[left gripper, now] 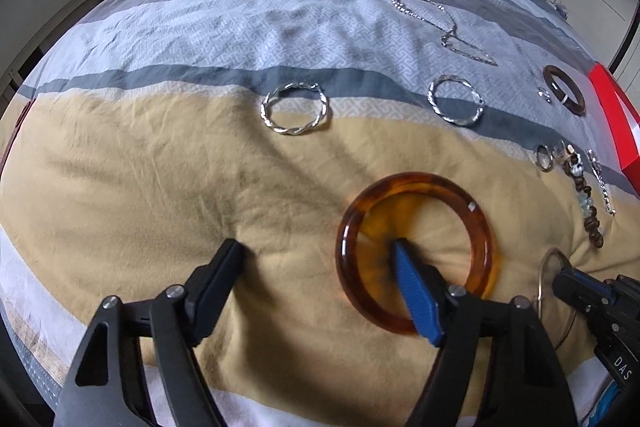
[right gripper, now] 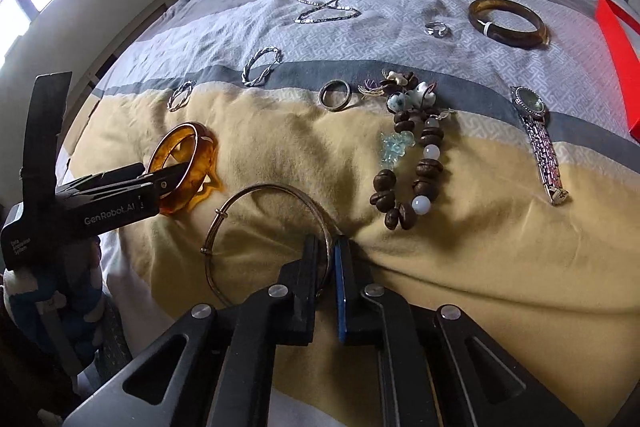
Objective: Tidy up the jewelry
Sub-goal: 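Grasp the amber bangle rim with the left tool while the right tool grasps the thin metal bangle, then carry both bangles into the red box and open both tools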
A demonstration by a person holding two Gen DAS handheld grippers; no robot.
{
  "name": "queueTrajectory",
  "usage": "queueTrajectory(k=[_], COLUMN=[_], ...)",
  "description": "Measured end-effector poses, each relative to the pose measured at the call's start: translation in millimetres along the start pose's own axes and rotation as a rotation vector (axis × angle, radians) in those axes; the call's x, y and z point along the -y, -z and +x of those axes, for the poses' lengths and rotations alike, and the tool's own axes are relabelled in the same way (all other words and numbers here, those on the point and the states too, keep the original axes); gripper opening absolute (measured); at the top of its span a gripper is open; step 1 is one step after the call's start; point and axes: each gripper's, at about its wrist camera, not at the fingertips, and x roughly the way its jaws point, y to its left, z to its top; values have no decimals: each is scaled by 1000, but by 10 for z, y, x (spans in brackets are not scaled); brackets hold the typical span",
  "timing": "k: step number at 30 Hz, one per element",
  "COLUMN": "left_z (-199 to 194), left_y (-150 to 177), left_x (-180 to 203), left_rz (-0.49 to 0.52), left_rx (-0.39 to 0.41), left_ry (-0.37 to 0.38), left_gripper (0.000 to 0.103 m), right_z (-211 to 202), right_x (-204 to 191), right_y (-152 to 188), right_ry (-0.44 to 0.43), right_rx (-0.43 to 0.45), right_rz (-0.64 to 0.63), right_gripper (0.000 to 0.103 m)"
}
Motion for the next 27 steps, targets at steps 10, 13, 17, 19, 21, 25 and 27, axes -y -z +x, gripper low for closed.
queueTrajectory(k=[10, 13, 17, 19, 21, 25, 27], left_z=[-266, -406, -599, -705, -802, -1011, -1102], left_y=[100, 175, 283, 338, 380, 422, 414], left_x=[206, 249, 318, 351, 389, 514, 614], left_rz=[64, 67, 81, 87, 96, 115, 135], left_rx=[26, 37, 59, 70, 80, 106, 121], left_ry=[-41, -39, -52, -54, -57, -47, -43], left_gripper=[10, 9, 9, 9, 9, 9, 9], right_z=[-506, -750, -1048, -1189, -1298, -1504, -1588], right_x=[-113, -142, -137, -136, -132, -100, -55], right_y=[240, 320, 432, 497, 546, 667, 723], right_ry=[68, 109, 146, 160, 170, 179, 180], right_rx=[47, 80, 125, 148, 166, 203, 219], right_rz=[-48, -65, -69, -74, -78, -73, -62], right_gripper=[6, 6, 6, 6, 6, 6, 6])
